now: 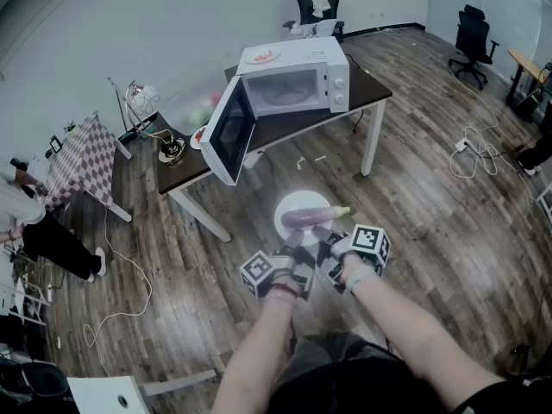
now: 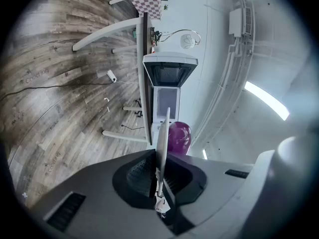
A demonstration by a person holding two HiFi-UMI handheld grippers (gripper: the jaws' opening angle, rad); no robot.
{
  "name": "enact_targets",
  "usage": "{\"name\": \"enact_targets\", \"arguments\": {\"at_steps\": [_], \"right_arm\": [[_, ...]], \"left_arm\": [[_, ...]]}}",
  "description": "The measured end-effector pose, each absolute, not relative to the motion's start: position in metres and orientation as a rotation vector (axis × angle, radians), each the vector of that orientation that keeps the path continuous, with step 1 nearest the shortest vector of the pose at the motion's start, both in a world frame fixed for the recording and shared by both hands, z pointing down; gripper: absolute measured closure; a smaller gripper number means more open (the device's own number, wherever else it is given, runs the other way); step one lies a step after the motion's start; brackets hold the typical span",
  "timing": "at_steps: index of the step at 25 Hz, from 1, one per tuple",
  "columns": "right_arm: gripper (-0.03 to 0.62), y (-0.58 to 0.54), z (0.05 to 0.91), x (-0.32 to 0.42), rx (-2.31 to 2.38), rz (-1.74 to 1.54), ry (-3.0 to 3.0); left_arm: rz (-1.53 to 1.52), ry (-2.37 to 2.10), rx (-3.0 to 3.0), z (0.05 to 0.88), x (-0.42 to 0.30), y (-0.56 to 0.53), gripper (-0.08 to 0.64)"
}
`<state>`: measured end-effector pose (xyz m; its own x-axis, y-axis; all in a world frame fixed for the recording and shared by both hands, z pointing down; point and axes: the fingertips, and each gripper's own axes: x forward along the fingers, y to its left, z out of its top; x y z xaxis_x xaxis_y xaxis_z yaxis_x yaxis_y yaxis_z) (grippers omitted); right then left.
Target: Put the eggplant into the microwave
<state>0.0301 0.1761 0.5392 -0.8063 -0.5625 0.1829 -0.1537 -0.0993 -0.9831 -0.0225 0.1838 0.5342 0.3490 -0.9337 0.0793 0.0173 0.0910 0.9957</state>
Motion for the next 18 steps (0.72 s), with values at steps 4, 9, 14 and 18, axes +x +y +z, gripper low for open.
{"name": "enact_targets", "arguments": {"at_steps": [4, 9, 14, 18], "right_arm": [[0.571, 0.177, 0.537, 0.032, -0.782, -1.983, 1.915], [0.571, 0.183, 0.544, 0.034, -0.777, -2.005, 1.902], [0.571, 0.183, 0.551, 0.037, -0.766, -2.028, 1.870], [0.568, 0.173, 0.554, 0.040, -0.769, -2.028, 1.862]], "left_arm": [[-0.916, -0.962, 1.256, 0.533, -0.020, 0.185, 0.535], [-0.911, -0.974, 1.233, 0.540, -0.018, 0.192, 0.535], [-0.898, -0.981, 1.223, 0.545, -0.014, 0.192, 0.535], [-0.893, -0.977, 1.222, 0.548, -0.011, 0.181, 0.535]]}}
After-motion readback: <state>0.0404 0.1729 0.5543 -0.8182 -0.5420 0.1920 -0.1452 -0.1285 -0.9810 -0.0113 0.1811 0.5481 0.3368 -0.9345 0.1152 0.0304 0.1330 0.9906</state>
